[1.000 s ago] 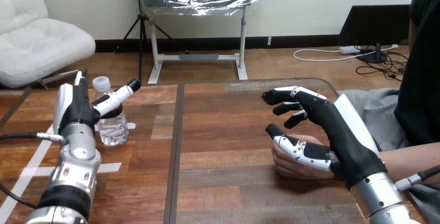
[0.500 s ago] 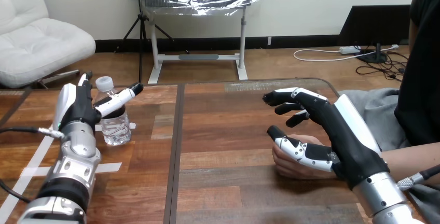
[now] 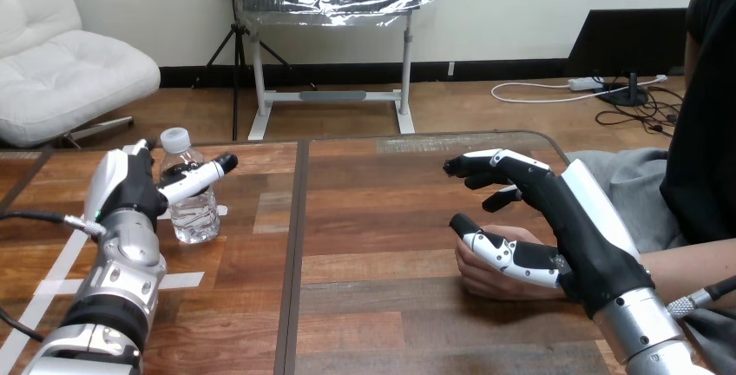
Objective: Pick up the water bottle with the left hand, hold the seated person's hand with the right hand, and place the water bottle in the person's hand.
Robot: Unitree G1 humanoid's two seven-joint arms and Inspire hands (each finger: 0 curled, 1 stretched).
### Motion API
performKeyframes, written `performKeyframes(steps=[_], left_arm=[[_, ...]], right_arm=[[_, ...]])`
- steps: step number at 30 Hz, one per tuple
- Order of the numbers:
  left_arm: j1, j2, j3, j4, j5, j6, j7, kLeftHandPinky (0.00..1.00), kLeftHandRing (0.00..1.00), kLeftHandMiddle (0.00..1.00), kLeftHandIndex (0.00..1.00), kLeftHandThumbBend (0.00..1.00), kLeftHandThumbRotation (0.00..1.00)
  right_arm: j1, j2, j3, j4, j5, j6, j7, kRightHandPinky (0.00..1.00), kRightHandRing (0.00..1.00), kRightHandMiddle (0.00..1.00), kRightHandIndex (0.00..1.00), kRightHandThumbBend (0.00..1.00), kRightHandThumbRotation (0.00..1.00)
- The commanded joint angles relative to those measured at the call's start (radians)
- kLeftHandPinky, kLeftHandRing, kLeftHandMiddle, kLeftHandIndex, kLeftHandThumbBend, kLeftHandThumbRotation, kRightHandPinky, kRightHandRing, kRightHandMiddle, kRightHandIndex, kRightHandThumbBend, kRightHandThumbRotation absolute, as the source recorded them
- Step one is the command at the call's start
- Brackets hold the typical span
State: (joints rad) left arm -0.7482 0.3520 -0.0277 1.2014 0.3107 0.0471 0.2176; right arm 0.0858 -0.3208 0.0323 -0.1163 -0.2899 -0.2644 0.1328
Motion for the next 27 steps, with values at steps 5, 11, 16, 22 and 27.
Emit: performKeyframes(steps=[5,11,16,22,27], left_arm=[[-0.095,0.007,-0.022,0.018,0.011,-0.028,0.03,0.76,0.86,0.89,0.9,0.98,0.51],[-0.087,0.01,-0.05,0.03,0.042,-0.054,0.061,0.69,0.8,0.83,0.84,0.93,0.45],[-0.091,0.01,-0.066,0.043,0.052,-0.044,0.071,0.61,0.72,0.75,0.78,0.9,0.42],[-0.095,0.005,-0.081,0.046,0.067,-0.029,0.09,0.54,0.64,0.69,0.72,0.83,0.36],[-0.096,0.007,-0.103,0.048,0.089,-0.02,0.085,0.54,0.62,0.67,0.69,0.77,0.29]], right_arm=[[-0.059,-0.024,-0.023,-0.06,0.001,0.014,0.01,0.64,0.76,0.77,0.72,0.45,0.0],[-0.052,-0.028,-0.026,-0.072,-0.001,0.027,0.012,0.65,0.76,0.77,0.72,0.45,0.0],[-0.048,-0.029,-0.029,-0.079,0.003,0.032,0.011,0.65,0.76,0.77,0.72,0.45,0.0],[-0.044,-0.034,-0.031,-0.082,-0.015,0.03,0.0,0.65,0.76,0.76,0.71,0.46,0.0],[-0.042,-0.039,-0.033,-0.076,-0.017,0.018,-0.005,0.64,0.75,0.76,0.7,0.46,0.0]])
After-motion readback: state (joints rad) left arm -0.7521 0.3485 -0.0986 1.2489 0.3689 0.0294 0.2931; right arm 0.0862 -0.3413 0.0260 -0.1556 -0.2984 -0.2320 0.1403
